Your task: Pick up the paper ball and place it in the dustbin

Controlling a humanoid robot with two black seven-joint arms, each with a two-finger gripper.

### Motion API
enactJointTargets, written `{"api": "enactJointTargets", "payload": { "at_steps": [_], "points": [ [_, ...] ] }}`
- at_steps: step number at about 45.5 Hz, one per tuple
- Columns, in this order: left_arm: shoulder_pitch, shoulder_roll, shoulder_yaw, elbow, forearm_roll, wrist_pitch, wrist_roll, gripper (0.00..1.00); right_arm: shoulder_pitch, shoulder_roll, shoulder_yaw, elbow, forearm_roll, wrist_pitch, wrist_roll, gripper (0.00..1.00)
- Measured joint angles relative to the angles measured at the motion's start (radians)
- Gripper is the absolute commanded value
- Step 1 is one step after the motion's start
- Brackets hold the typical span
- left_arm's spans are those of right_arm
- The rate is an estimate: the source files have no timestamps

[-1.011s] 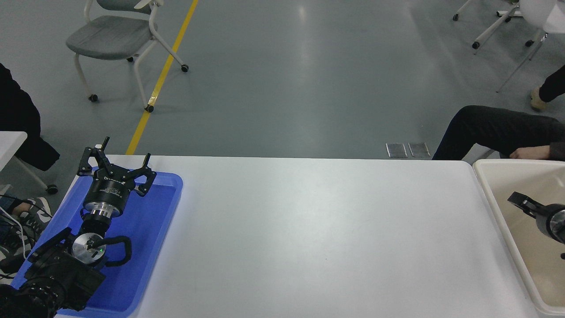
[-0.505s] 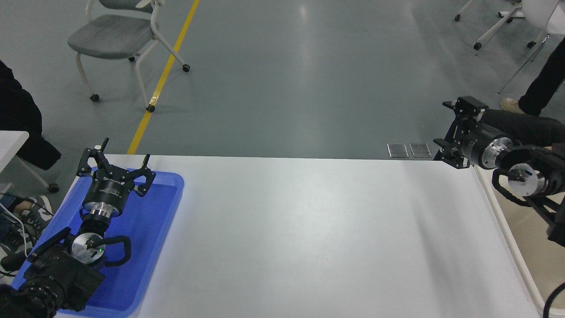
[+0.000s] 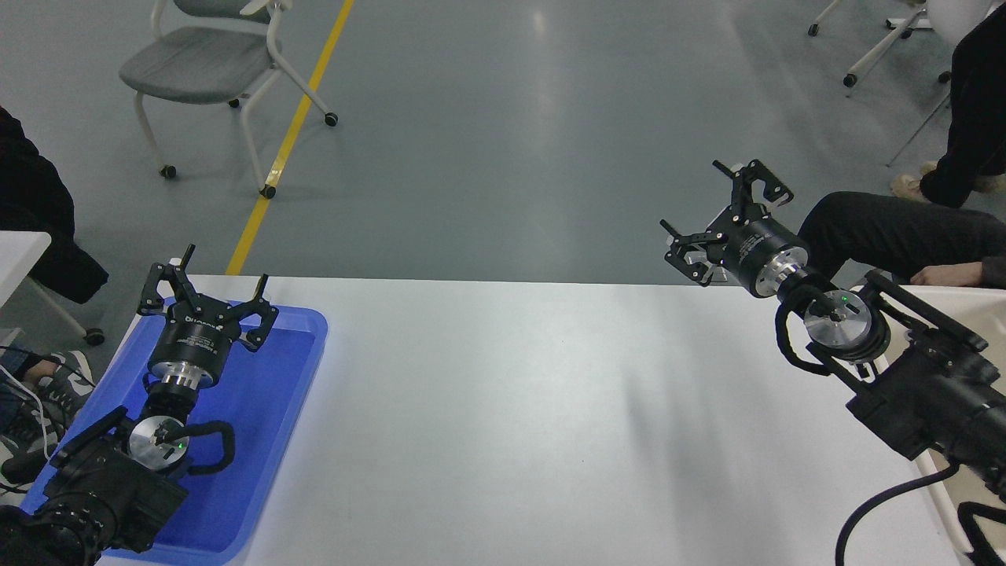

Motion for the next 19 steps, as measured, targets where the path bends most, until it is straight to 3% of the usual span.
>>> {"api": "enactJointTargets", "payload": {
  "at_steps": [19],
  "points": [
    [0.000,-0.001,0.000,0.000,0.000,0.000,0.001,1.00,-0.104,0.033,0.038,-0.072,0.015,0.153,0.000,1.00]
  ]
}}
